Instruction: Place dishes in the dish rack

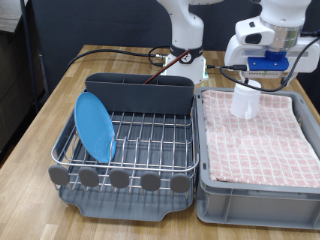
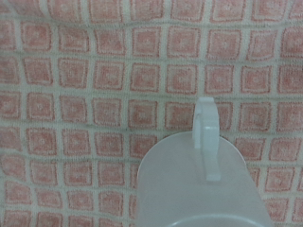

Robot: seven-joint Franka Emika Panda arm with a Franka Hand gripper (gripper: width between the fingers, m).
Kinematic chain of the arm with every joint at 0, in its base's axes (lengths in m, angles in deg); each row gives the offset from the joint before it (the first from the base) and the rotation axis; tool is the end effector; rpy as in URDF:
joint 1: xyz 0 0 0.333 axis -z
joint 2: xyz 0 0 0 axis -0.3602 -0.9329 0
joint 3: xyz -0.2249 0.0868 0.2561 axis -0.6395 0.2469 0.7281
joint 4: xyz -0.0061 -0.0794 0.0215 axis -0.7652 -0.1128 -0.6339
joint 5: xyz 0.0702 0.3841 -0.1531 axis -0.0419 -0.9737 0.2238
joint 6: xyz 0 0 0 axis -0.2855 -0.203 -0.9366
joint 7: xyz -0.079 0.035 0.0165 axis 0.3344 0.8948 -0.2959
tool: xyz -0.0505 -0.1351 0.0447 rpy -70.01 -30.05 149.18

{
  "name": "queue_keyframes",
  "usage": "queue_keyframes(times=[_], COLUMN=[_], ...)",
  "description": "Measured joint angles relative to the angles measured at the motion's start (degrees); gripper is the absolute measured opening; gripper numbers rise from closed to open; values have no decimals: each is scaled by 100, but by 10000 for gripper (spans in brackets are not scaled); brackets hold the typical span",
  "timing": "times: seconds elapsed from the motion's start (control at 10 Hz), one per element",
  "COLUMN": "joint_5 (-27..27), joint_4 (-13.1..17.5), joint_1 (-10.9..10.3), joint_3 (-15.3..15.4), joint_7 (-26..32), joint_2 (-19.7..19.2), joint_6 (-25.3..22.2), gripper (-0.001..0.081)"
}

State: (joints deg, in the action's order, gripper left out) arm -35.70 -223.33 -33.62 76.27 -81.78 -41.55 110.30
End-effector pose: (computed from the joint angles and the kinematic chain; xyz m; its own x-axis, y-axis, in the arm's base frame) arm 0.4597 0.1805 0.2977 0.7404 -0.6681 -0.0740 -0.6628 -0.7440 0.0852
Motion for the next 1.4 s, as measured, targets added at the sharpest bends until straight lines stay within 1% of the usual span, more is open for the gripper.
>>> queue_keyframes(times=[0.4,0.6,0.9,1.4], joint_5=[-13,-85,-196,-440], joint_4=[-159,-236,-277,-304], joint_1=[18,20,21,22], joint_3=[-116,-174,-247,-291], joint_7=[57,245,483,592], joint_2=[-198,-278,-452,-740], joint_6=[237,359,553,695], gripper=[802,802,802,802])
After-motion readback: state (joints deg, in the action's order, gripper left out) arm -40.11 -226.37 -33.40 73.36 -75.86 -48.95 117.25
